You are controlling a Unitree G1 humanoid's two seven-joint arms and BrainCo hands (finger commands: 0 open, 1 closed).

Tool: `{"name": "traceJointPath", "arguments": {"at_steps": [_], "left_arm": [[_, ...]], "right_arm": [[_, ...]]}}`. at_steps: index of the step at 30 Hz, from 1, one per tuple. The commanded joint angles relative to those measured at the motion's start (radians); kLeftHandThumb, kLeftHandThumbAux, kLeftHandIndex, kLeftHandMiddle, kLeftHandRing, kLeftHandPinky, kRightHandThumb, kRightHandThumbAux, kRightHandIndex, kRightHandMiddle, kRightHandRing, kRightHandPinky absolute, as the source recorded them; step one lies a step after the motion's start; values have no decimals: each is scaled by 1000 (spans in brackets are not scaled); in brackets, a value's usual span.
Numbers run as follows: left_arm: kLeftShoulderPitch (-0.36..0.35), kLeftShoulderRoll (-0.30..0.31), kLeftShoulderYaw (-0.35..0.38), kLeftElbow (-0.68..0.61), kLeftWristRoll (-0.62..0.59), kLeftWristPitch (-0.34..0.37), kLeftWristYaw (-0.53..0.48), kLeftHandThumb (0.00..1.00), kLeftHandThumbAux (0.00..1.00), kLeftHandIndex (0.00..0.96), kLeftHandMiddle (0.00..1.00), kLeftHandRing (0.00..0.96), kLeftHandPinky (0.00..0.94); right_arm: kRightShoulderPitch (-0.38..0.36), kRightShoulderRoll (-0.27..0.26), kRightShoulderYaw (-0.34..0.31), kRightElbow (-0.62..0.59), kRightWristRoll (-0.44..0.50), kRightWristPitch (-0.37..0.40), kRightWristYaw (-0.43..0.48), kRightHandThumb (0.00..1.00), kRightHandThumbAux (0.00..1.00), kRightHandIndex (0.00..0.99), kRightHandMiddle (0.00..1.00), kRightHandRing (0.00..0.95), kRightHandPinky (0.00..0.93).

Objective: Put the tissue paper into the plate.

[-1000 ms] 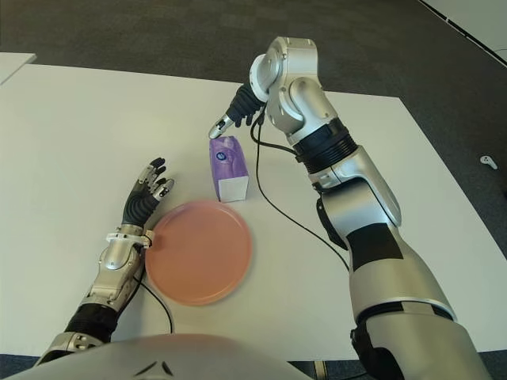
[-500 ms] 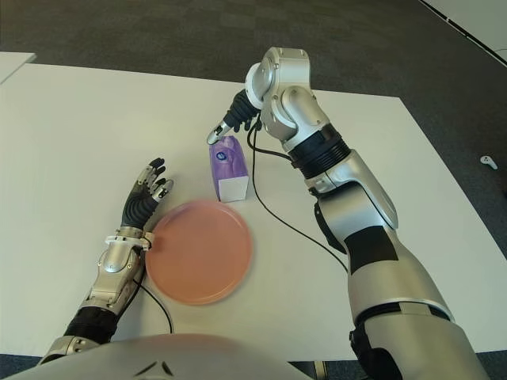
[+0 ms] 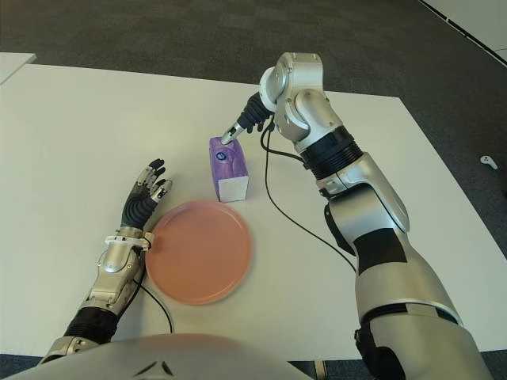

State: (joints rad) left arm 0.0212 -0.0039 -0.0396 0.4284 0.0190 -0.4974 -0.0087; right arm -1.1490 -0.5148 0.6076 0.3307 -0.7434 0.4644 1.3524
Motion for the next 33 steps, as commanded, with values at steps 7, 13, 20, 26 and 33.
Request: {"name": "traceJointPath", "arguments": {"at_steps": [7, 13, 20, 26, 33], "left_arm": [[49, 4, 2, 47, 4, 40, -8, 0, 498, 0, 0, 0, 0], [58, 5, -1, 32, 6, 46, -9, 0, 493, 0, 0, 0, 0], [73, 7, -1, 7, 5, 58, -10, 0, 494, 0, 0, 0, 0], [82, 10, 1, 2, 3, 63, -8, 0, 506, 0, 0, 0, 0], [84, 6, 4, 11, 2, 55, -4, 0, 518, 0, 0, 0, 0]], "right_arm": [[97, -7, 12, 45, -3, -25, -69, 113, 329, 0, 0, 0, 0], [114, 7, 20, 56, -18, -4, -100, 124, 322, 0, 0, 0, 0], [123, 16, 21, 60, -19, 18, -113, 140, 317, 0, 0, 0, 0], [141, 24, 22, 48, -27, 56, -121, 147, 313, 0, 0, 0, 0], [164, 45, 18, 29, -17, 96, -120, 137, 324, 0, 0, 0, 0]]}}
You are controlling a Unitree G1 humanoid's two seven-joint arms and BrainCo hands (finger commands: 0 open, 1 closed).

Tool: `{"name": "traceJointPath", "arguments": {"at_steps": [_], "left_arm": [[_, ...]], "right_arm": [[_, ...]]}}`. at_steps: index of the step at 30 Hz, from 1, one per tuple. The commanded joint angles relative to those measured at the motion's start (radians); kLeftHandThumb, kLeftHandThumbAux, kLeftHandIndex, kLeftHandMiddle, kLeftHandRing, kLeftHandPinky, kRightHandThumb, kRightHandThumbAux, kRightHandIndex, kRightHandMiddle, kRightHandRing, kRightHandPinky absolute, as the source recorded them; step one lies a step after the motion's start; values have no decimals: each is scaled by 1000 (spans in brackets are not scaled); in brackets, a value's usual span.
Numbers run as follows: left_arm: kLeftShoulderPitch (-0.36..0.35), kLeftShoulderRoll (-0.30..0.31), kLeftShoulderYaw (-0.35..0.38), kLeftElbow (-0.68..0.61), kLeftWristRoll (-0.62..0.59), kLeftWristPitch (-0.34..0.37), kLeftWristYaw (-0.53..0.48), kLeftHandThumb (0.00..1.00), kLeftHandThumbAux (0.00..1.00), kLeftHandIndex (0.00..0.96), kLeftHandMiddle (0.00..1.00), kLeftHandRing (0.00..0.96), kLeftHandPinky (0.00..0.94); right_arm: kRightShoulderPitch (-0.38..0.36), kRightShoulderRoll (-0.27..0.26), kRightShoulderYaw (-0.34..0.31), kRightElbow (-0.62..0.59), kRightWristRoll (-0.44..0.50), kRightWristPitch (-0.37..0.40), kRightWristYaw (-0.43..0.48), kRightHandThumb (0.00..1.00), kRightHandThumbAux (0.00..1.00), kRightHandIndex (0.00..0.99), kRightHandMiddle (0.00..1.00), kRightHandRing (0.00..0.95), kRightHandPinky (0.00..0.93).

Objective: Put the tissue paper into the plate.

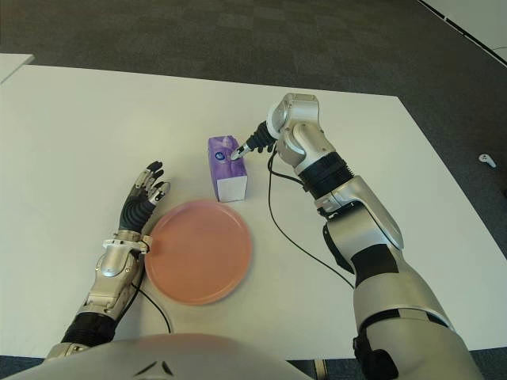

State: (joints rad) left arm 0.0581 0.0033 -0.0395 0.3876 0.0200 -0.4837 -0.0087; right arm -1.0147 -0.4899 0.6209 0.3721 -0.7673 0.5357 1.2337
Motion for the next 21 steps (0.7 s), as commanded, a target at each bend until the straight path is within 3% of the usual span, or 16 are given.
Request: {"name": "traceJointPath", "arguments": {"at_steps": [1, 12, 21], "left_arm": [[46, -2, 5, 56, -3, 38, -7, 0, 519, 0, 0, 0, 0], [45, -15, 5, 72, -4, 24, 1, 0, 522, 0, 0, 0, 0], [51, -20, 6, 58, 3, 35, 6, 0, 509, 0, 0, 0, 0]], "right_arm": [[34, 28, 0, -9, 14, 27, -9, 134, 328, 0, 0, 0, 0], [21, 93, -27, 98, 69, -6, -118, 123, 344, 0, 0, 0, 0], [-68, 132, -52, 213, 110, -88, -198, 114, 343, 0, 0, 0, 0]]}}
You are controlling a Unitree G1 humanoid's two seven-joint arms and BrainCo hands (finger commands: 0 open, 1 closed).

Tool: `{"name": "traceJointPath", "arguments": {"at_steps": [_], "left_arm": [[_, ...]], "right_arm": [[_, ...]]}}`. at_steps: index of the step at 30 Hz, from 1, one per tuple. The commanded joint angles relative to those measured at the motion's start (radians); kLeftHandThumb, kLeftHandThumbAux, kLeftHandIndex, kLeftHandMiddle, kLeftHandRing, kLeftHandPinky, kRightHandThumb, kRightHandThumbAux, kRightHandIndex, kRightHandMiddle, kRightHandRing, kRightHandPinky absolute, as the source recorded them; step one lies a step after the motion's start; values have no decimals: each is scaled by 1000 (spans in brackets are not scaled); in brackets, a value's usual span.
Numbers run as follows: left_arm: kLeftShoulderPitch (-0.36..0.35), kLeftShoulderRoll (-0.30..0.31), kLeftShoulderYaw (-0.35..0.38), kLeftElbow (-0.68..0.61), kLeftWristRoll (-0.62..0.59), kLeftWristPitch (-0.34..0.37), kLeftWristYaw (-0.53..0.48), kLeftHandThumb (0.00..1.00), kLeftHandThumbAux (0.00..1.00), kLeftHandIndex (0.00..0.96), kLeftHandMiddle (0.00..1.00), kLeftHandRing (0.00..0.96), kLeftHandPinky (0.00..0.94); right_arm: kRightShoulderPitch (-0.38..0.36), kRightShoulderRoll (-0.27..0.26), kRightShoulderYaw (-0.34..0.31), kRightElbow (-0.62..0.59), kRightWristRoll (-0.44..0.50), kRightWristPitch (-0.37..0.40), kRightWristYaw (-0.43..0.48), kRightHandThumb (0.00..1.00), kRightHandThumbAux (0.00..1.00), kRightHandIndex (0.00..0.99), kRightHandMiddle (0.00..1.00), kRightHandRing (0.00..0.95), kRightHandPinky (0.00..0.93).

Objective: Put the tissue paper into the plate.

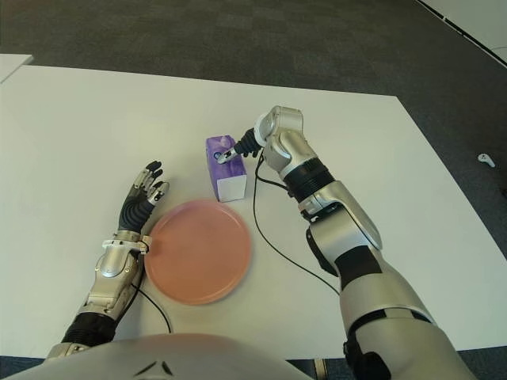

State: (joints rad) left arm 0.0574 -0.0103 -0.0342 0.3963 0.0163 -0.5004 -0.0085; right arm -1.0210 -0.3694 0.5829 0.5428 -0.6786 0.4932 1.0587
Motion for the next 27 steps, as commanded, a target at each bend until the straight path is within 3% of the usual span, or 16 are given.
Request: {"name": "traceJointPath", "arguments": {"at_steps": [1, 7, 27], "left_arm": [[52, -7, 1, 49, 10, 51, 10, 0, 506, 0, 0, 0, 0], [56, -11, 3, 43, 25, 53, 26, 0, 499, 0, 0, 0, 0], [55, -33, 10, 55, 23, 47, 30, 0, 501, 0, 0, 0, 0]], "right_arm": [[-69, 10, -14, 49, 23, -54, -25, 112, 341, 0, 0, 0, 0], [-74, 6, -13, 68, 27, -79, -43, 107, 337, 0, 0, 0, 0], [-115, 64, -15, 186, 49, -116, -98, 100, 339, 0, 0, 0, 0]]}}
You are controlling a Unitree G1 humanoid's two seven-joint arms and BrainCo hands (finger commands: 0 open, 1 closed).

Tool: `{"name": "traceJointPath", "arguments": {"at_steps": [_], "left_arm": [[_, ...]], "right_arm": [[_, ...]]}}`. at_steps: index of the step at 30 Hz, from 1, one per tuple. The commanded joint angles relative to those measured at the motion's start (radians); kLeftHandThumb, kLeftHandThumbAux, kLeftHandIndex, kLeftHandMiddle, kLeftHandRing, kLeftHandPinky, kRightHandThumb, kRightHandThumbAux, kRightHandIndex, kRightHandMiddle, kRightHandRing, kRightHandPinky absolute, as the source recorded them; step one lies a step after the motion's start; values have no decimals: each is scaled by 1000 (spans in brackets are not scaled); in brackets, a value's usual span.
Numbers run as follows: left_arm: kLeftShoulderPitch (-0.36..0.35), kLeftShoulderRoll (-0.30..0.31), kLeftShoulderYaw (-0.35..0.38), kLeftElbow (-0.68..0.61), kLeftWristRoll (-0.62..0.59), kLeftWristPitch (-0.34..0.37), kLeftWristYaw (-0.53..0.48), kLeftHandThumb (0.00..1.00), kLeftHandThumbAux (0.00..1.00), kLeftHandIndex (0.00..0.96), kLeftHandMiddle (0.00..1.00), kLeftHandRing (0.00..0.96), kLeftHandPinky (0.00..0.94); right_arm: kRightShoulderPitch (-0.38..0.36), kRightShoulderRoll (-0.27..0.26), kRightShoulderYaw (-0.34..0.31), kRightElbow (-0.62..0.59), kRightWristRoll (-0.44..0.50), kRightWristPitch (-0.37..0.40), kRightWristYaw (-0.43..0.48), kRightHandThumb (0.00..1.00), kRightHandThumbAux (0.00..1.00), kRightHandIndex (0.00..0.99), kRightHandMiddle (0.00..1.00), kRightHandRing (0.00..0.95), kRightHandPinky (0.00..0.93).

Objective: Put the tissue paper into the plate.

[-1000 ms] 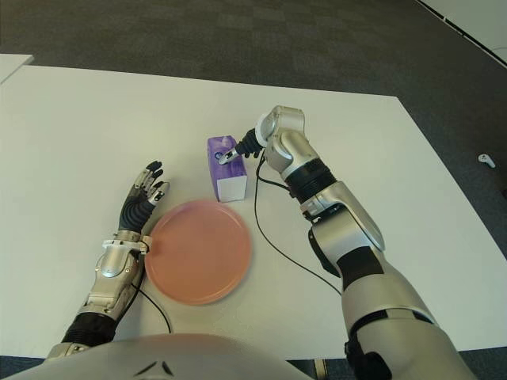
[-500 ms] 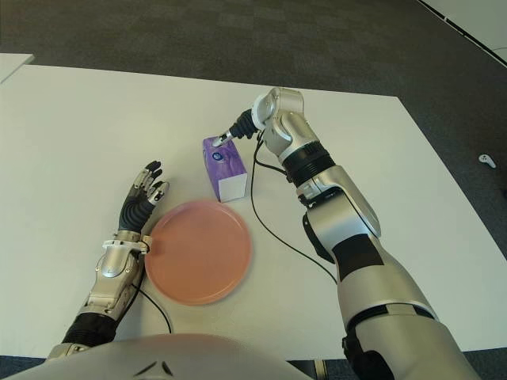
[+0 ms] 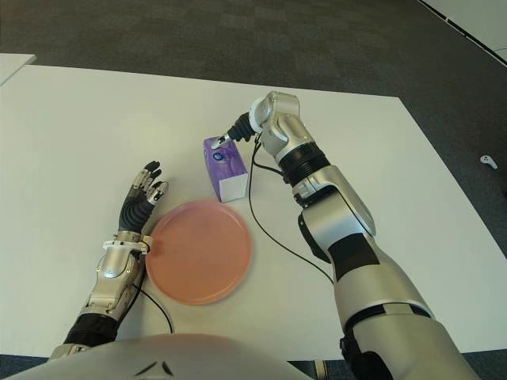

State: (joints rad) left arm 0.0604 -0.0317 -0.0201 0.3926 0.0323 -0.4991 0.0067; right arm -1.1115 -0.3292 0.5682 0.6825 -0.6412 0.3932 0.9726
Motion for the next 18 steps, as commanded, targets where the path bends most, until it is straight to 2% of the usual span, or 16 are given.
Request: {"name": "traceJointPath", "arguments": {"at_steps": [1, 5, 8, 18], "left_arm": [[52, -13, -3, 59, 8, 43, 16, 0, 501, 0, 0, 0, 0], [56, -15, -2, 71, 6, 33, 11, 0, 501, 0, 0, 0, 0], [57, -14, -2, 76, 5, 33, 7, 0, 502, 0, 0, 0, 0], [57, -20, -3, 81, 13, 34, 20, 0, 504, 0, 0, 0, 0]], "right_arm": [[-30, 30, 2, 61, 12, -16, -15, 100, 338, 0, 0, 0, 0], [-37, 56, 8, 104, 12, -13, -25, 99, 338, 0, 0, 0, 0], [-22, 68, 20, 92, 6, 1, -18, 96, 334, 0, 0, 0, 0], [23, 50, 47, 23, 9, -1, 55, 89, 324, 0, 0, 0, 0]]}}
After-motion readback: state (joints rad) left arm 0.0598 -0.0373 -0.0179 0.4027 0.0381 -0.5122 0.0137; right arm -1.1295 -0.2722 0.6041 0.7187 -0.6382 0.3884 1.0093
